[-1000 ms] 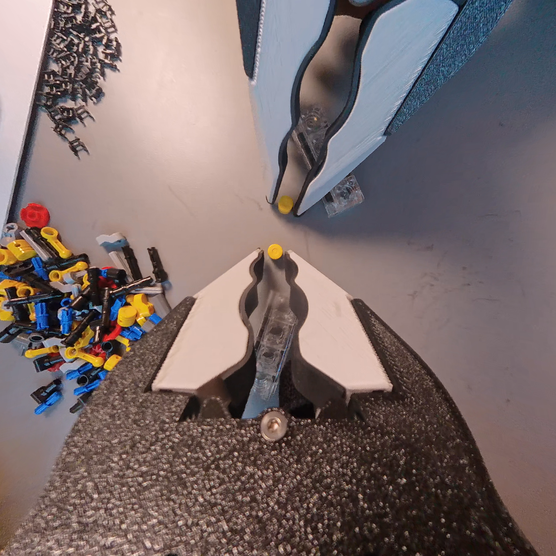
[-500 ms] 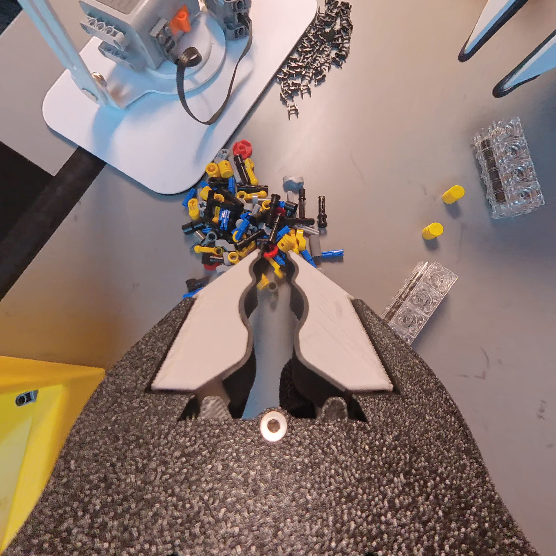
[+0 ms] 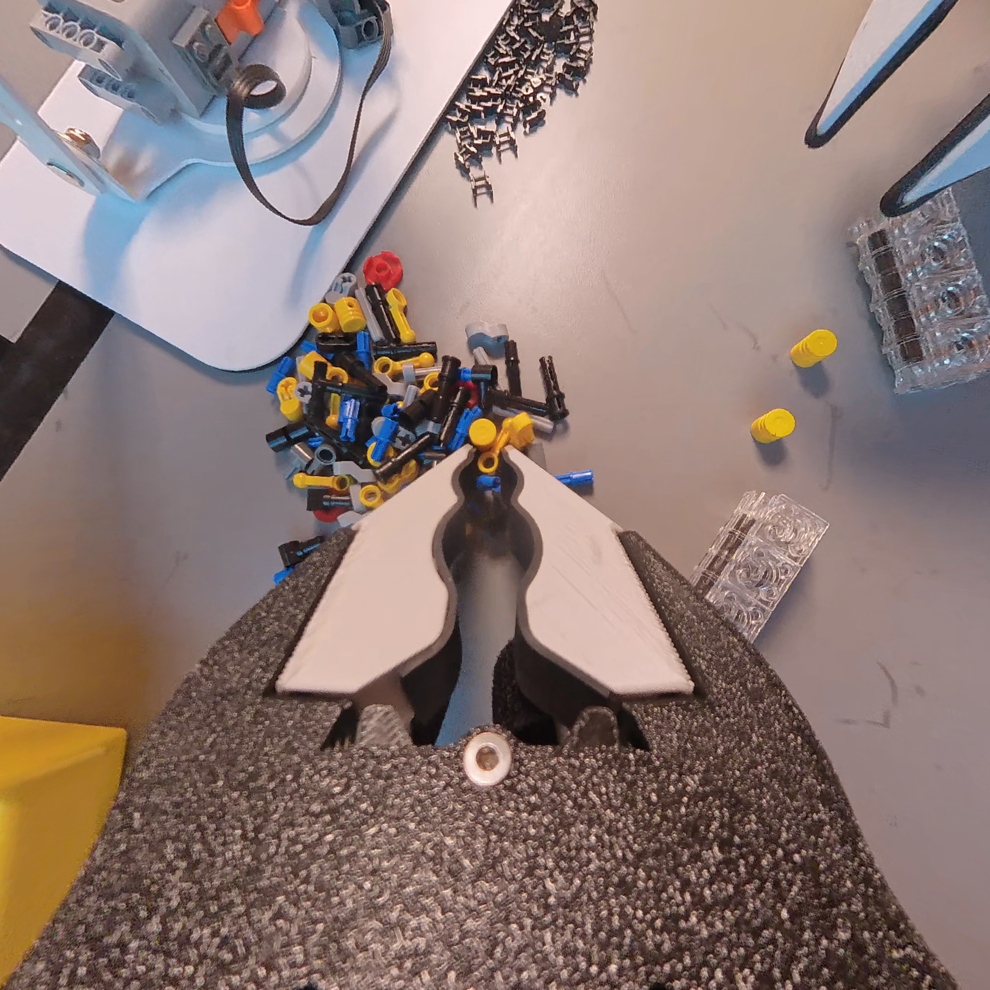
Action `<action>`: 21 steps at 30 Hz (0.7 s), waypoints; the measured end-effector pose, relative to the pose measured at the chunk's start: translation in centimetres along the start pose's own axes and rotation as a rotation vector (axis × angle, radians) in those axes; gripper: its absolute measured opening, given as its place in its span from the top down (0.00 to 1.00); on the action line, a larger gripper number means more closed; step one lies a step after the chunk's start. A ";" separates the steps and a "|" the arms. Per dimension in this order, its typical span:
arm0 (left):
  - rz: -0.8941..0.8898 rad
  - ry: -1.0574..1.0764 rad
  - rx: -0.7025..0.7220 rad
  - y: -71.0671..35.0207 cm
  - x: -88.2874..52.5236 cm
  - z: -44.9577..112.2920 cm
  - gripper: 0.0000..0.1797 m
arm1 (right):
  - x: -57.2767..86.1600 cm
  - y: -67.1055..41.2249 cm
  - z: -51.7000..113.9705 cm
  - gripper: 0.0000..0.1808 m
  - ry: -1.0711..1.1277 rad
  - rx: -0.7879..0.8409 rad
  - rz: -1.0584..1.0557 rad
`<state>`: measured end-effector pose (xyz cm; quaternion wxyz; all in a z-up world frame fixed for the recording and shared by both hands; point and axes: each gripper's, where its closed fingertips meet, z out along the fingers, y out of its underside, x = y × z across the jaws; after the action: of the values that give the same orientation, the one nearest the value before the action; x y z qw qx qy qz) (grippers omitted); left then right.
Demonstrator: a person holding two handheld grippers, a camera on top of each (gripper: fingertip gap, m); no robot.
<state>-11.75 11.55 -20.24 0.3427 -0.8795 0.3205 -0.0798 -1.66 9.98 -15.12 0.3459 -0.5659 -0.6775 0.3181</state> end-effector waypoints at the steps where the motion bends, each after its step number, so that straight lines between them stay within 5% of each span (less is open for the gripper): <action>1: -0.003 0.002 0.003 0.0 0.0 0.0 0.97 | 0.0 0.0 0.0 0.89 -0.001 0.001 0.000; 21: -0.062 0.063 0.057 -0.4 -0.1 -1.6 0.97 | -0.1 0.5 0.4 0.89 -0.003 -0.014 0.001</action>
<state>-12.20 10.93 -18.80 0.3547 -0.8760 0.3013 -0.1270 -1.65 9.98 -15.77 0.3406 -0.5681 -0.6799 0.3145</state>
